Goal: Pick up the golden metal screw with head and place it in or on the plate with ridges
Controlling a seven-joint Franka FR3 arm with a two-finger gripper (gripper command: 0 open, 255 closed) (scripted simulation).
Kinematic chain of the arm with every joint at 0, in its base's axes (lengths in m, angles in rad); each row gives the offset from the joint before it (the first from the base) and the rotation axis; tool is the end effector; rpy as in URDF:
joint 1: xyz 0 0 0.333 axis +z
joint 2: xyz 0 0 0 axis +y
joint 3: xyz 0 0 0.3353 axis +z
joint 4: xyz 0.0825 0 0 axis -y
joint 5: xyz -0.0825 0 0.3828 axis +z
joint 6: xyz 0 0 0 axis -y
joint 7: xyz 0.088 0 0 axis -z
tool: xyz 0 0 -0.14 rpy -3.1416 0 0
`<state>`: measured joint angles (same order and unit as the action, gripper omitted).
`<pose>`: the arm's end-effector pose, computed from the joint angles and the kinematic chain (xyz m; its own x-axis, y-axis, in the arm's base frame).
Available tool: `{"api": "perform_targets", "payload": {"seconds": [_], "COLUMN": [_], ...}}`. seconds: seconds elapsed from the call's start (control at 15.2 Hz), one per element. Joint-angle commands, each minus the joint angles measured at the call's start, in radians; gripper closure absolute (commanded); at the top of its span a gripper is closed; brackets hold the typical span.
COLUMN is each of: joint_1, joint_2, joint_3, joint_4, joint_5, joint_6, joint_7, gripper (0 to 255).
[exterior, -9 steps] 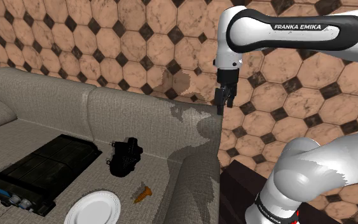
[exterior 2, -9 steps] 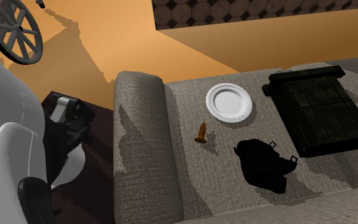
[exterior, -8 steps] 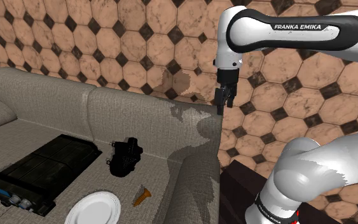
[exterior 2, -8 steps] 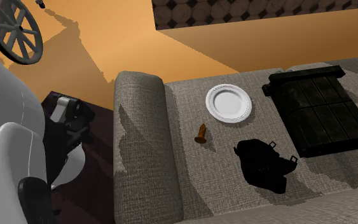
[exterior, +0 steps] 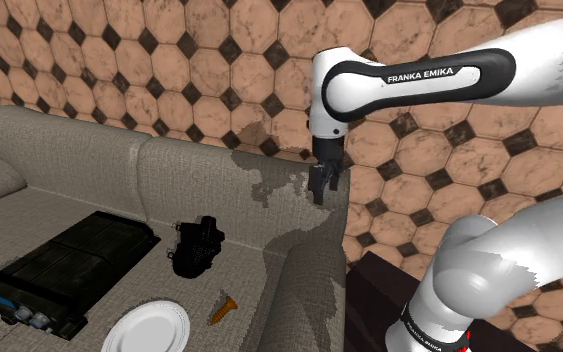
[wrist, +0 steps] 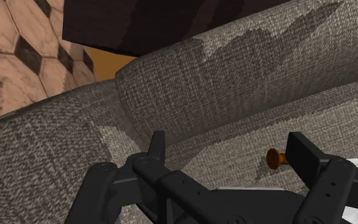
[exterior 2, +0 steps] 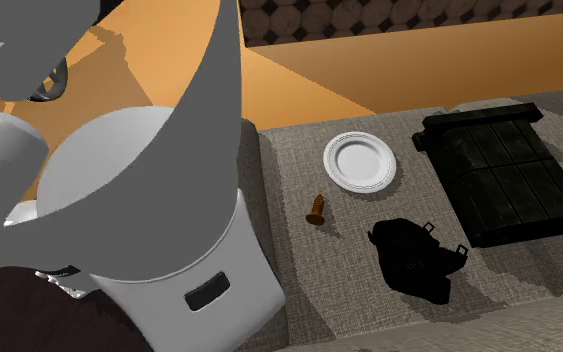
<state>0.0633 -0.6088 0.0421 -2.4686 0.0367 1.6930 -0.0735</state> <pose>0.3276 0.0403 0.4723 0.9731 0.1608 -0.1651 0.1591 -0.9870 -0.0233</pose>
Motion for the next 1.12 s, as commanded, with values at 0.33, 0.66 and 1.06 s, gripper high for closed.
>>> {"api": "perform_targets", "payload": {"seconds": [0.33, 0.66, 1.06], "joint_1": [0.054, 0.086, 0.120], "joint_2": [0.173, 0.334, 0.551], "joint_3": [0.068, 0.115, 0.166], "joint_4": [-0.051, -0.040, 0.016], "joint_5": [0.043, 0.057, 0.043], "joint_6": [0.234, 0.391, 0.559], "joint_7": [0.023, 0.041, 0.074], "gripper": [0, 0, 0]}}
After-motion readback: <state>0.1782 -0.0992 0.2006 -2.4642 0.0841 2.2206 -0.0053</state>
